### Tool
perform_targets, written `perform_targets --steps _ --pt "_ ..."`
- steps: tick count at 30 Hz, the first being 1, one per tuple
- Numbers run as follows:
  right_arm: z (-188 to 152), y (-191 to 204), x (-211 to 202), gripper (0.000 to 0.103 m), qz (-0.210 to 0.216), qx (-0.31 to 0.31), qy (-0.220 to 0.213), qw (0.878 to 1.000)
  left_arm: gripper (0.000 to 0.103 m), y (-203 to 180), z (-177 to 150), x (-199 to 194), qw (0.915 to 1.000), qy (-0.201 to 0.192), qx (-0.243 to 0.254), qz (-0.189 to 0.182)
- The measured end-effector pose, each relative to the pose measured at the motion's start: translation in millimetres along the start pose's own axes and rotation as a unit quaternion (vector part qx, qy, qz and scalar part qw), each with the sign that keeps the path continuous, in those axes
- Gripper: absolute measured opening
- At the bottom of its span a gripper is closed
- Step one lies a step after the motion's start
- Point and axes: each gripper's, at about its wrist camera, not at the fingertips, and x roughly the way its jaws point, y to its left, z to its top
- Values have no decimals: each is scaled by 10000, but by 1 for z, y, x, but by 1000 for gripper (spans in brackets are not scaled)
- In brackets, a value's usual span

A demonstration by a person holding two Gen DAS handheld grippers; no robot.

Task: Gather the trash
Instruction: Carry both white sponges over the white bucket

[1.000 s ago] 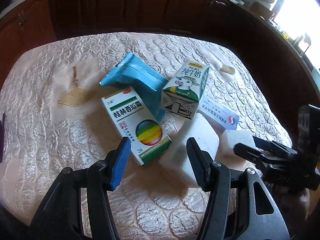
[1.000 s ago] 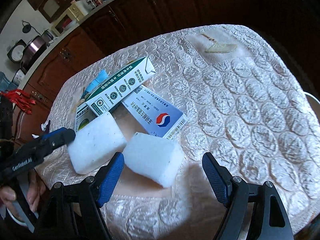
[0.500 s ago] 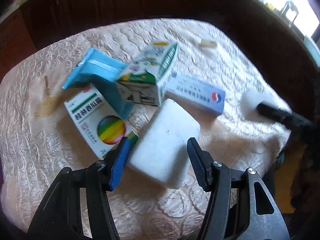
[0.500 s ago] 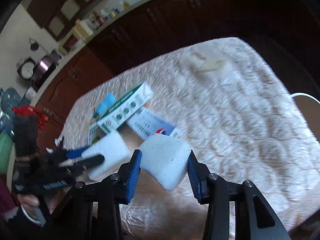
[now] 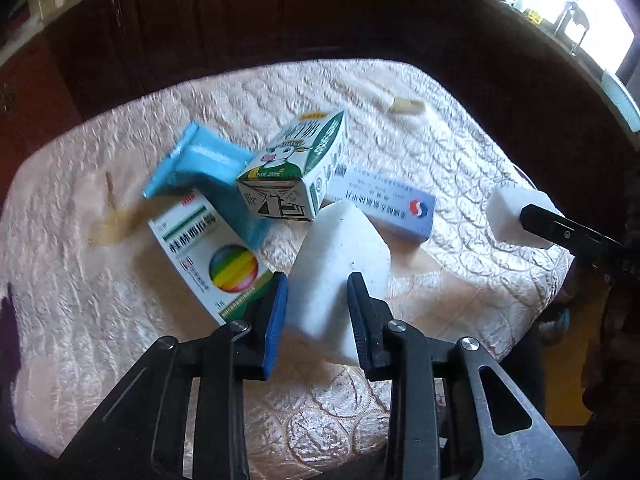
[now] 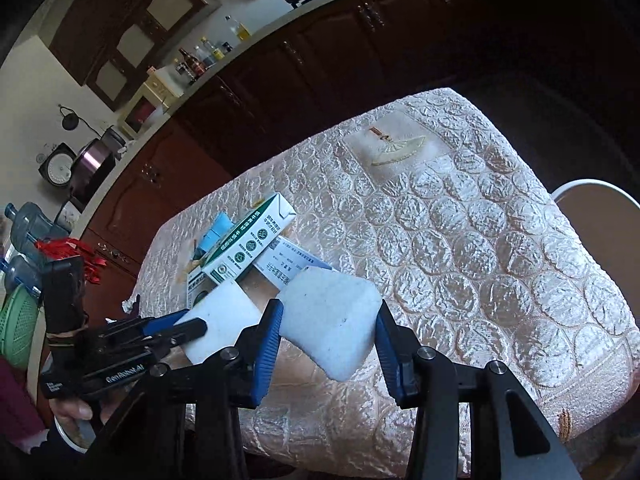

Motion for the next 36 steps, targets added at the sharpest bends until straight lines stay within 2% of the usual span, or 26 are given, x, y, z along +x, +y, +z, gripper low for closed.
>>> perform_targets --steps 8,36 --pt "3 -2 -19 43 -23 32 -209 9998 27 -19 8 -23 9993 -295 62 -238" --pt "14 -55 -98 44 -465 402 -826 9947 27 -129 65 -26 9929 -703 834 -478"
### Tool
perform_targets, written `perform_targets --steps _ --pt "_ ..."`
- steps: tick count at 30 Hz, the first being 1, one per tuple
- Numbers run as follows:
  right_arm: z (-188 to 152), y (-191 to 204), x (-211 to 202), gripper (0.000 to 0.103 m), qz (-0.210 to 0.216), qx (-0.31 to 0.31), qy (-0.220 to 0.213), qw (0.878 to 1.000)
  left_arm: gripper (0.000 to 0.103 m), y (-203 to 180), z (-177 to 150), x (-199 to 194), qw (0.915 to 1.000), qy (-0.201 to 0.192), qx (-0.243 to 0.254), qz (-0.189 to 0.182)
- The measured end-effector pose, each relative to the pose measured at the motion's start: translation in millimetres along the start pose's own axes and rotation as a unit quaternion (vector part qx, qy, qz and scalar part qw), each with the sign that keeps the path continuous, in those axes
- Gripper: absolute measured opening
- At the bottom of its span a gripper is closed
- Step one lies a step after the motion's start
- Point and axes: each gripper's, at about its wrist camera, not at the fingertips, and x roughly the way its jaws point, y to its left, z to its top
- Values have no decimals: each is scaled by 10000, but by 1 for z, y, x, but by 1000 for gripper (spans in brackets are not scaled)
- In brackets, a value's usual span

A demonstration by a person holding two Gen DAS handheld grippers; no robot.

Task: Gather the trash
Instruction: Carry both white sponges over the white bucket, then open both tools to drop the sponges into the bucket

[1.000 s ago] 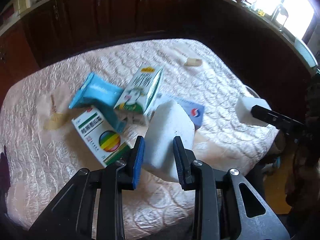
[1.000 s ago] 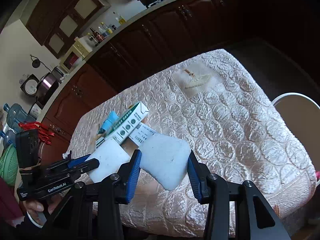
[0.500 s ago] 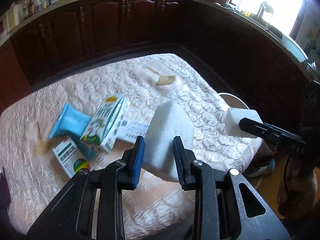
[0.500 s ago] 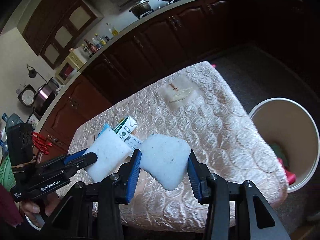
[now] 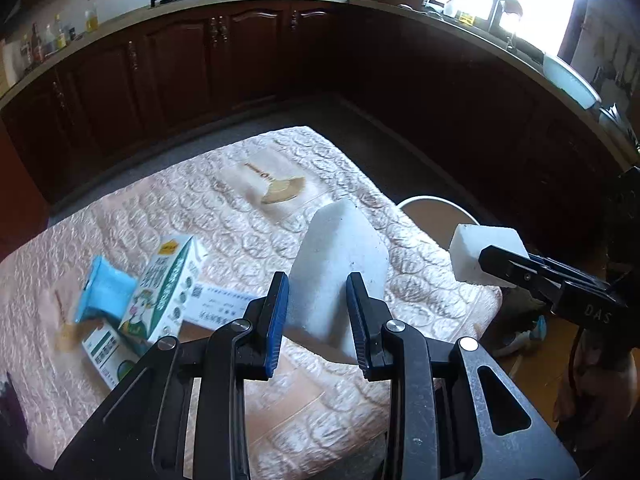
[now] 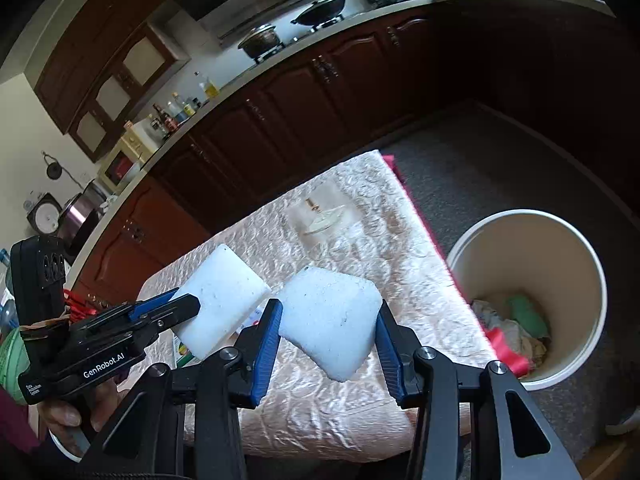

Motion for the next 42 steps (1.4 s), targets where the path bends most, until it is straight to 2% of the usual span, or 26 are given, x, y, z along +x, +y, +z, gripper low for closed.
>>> perform_targets --steps 9,15,22,30,39,42 --pt "3 -22 -19 44 -179 199 -167 9995 27 -29 15 13 9996 3 191 -187" --pt "5 -42 -30 44 -398 358 -271 9982 27 -52 23 29 9986 99 284 -441" --pt "4 -78 -35 44 -648 666 -299 9952 27 -84 35 55 9965 234 423 -679" --pt "0 -128 -34 45 -1132 1070 -243 9875 27 -119 51 91 9940 443 488 -877" --pt "-9 -173 -20 46 -1396 1439 -60 9797 28 -148 53 129 9925 642 542 -887" --pt "-12 -181 -15 52 -1425 1526 -20 9780 29 -152 53 137 9926 657 548 -858"
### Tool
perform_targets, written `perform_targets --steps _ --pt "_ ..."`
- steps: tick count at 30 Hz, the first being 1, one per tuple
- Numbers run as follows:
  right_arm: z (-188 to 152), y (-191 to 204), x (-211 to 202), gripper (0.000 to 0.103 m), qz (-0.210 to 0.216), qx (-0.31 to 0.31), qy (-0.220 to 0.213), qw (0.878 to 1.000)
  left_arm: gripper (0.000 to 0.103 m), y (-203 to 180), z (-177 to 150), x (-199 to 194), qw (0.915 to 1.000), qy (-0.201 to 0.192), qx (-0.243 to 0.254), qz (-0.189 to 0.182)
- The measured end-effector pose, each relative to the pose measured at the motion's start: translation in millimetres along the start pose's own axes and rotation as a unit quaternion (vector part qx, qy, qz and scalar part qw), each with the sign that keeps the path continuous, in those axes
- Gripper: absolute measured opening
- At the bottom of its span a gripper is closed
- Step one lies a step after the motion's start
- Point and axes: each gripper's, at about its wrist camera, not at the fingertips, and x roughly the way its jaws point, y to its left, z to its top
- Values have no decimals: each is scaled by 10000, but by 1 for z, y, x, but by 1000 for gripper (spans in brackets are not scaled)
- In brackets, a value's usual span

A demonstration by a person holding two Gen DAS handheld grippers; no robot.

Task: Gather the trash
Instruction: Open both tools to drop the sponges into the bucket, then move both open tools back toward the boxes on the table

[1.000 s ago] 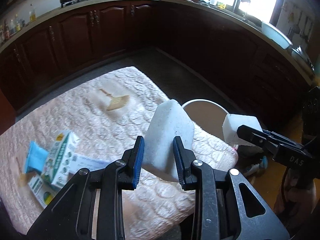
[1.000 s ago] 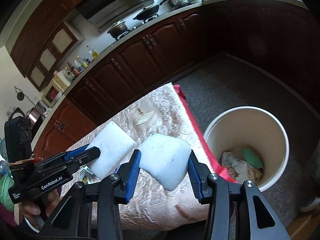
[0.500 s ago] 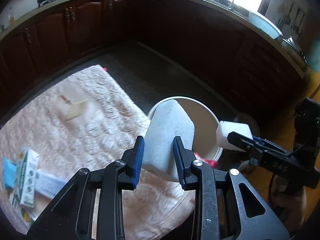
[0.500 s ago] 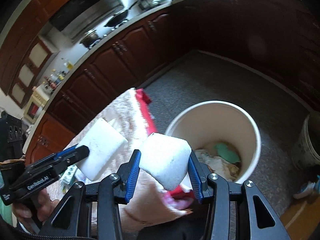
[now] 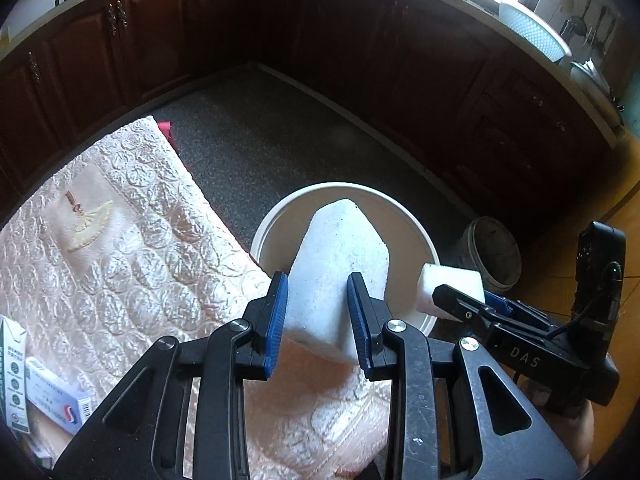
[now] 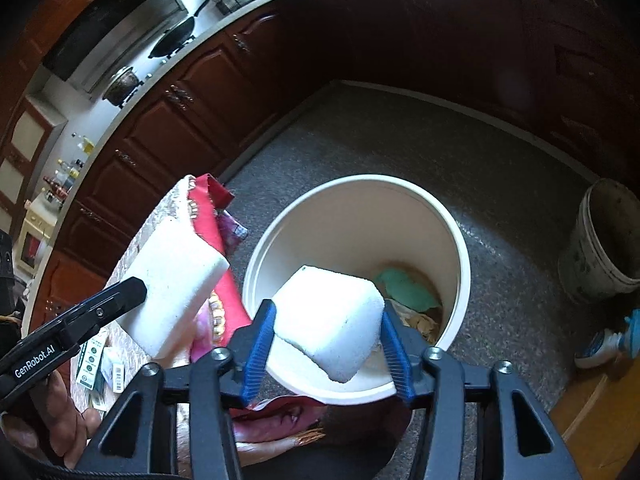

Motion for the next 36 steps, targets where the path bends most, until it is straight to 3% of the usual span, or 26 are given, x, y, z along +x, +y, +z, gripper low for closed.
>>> perform_targets --steps 5,12,26,36 --pt "0 -6 11 60 -136 113 117 9998 33 0 1 6 10000 -15 -12 6" --pt "-4 -13 13 66 -80 248 142 9996 49 2 0 7 9999 -15 -60 -88" --pt "-14 -4 9 69 -64 185 169 9997 50 13 -7 -12 9998 -154 -162 2" --pt "-20 27 -6 70 0 -188 85 9998 50 32 -21 -42 9987 -339 -286 237"
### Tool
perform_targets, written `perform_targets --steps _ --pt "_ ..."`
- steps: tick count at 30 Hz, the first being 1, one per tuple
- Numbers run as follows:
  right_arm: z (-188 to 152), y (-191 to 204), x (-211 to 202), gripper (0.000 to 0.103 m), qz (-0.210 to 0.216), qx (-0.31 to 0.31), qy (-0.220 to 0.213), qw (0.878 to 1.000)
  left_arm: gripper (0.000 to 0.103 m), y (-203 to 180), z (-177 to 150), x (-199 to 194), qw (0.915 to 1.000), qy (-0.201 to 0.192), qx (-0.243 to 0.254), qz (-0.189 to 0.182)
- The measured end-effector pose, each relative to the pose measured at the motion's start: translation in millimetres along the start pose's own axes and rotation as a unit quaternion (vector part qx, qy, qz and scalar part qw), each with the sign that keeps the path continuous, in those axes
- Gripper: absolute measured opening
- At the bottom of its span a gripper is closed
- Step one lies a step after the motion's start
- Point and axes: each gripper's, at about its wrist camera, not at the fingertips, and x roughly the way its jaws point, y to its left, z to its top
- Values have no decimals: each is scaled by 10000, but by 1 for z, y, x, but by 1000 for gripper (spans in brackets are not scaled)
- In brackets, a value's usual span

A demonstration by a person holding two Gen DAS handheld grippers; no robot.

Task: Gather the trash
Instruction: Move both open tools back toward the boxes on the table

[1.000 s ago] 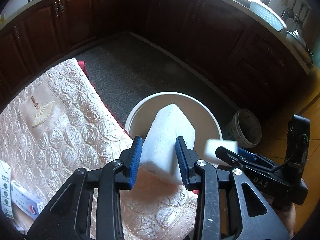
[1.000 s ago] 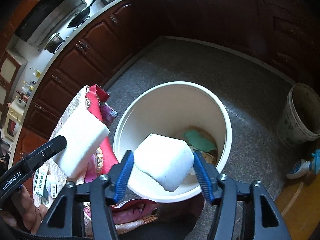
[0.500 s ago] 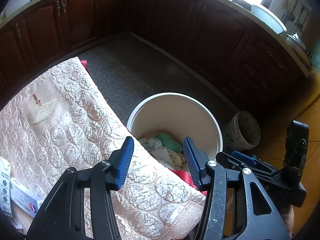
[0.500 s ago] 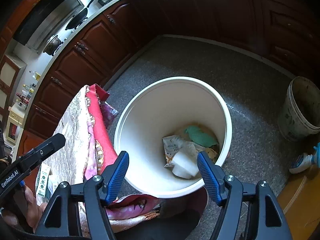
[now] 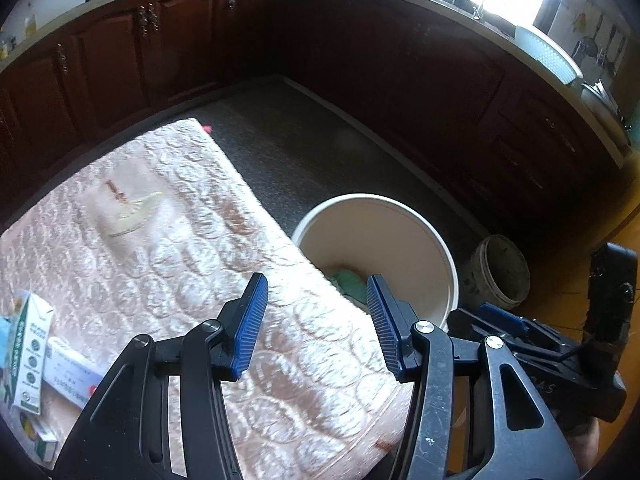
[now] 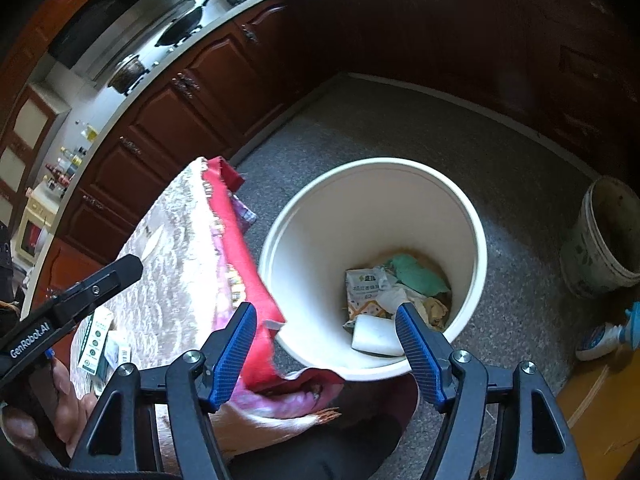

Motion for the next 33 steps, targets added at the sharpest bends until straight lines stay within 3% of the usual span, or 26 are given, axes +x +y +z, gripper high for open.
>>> perform_targets --steps 18,33 --pt "-7 86 -12 73 -2 -831 -213 9963 50 75 -31 -61 9965 -406 -555 481" --pt "-27 154 0 76 213 -1479 -77 9887 50 151 -77 -114 9857 -627 -1195 1006"
